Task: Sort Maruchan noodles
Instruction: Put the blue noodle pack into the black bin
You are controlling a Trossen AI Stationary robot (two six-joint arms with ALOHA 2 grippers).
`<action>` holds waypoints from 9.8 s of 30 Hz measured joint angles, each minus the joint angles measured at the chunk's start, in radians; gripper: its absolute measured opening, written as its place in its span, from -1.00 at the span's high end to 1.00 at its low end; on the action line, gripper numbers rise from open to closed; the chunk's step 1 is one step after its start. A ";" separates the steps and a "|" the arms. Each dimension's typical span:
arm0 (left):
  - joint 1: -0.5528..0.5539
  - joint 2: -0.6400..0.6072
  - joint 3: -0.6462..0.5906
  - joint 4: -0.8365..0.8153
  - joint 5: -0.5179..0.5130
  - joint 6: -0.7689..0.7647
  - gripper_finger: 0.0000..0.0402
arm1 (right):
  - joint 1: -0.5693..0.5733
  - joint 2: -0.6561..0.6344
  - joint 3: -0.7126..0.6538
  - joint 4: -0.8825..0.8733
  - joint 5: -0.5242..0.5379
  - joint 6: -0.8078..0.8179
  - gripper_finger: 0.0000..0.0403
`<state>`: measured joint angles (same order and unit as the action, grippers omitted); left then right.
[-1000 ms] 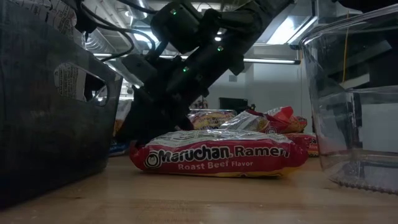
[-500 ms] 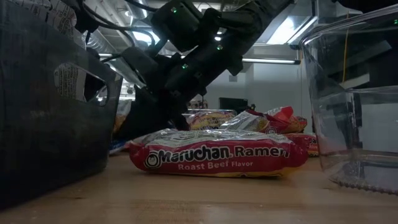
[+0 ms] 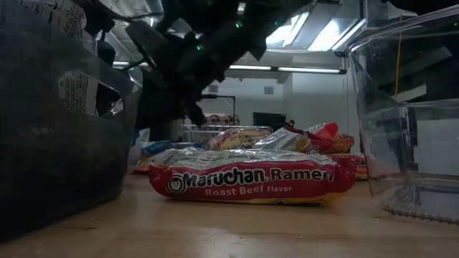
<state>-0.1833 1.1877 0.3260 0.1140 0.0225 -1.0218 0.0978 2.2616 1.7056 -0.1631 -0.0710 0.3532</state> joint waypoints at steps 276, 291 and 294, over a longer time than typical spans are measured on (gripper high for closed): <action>0.222 -0.017 0.474 -0.768 -0.330 1.005 -0.09 | 0.262 -0.353 0.492 -1.159 0.655 -0.137 0.19; 0.201 0.035 0.236 -0.480 -0.378 1.044 -0.25 | 0.255 -0.352 0.492 -1.197 0.714 -0.102 0.19; 0.190 0.052 0.192 -0.363 -0.381 1.091 -0.25 | 0.253 -0.351 0.492 -1.207 0.715 -0.090 0.19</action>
<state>0.0066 1.2394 0.5176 -0.2491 -0.3587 0.0688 0.3508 1.9102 2.1971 -1.3701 0.6440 0.2629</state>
